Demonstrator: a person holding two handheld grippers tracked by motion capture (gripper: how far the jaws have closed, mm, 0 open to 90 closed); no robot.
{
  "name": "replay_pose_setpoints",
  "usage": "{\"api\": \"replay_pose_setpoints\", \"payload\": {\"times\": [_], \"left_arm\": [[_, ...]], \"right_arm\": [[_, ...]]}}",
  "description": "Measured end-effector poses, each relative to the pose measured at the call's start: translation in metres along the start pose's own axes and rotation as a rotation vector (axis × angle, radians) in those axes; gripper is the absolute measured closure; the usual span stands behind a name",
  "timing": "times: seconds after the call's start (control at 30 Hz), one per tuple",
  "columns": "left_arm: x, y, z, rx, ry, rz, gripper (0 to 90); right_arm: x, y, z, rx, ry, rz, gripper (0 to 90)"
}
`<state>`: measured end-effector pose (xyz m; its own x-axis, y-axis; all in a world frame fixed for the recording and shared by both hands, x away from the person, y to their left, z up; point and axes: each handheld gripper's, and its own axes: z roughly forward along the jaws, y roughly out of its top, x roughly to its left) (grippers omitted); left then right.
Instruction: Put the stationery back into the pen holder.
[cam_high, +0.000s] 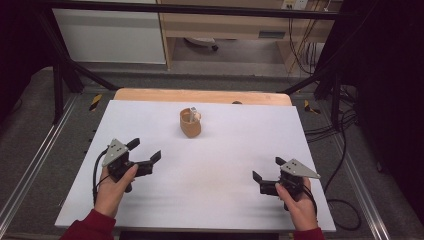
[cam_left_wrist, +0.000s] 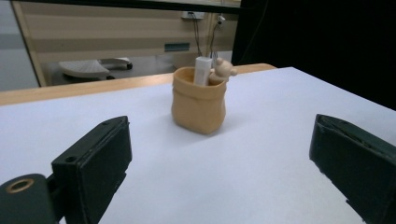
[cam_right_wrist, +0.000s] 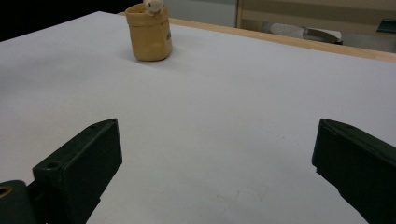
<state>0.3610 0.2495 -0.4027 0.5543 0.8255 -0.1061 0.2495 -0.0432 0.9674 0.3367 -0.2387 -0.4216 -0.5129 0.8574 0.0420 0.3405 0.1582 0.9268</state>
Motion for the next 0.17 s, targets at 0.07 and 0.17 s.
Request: {"api": "replay_pose_setpoints", "payload": {"times": [0.07,0.17], "left_arm": [[0.002,-0.007,-0.012,0.013,0.012,-0.023,5.4],[0.005,-0.014,-0.026,0.025,0.008,-0.050,5.3]], "right_arm": [[-0.003,-0.001,-0.004,-0.005,-0.015,0.005,2.1],[-0.009,-0.003,-0.008,-0.008,-0.035,0.024,2.1]]}}
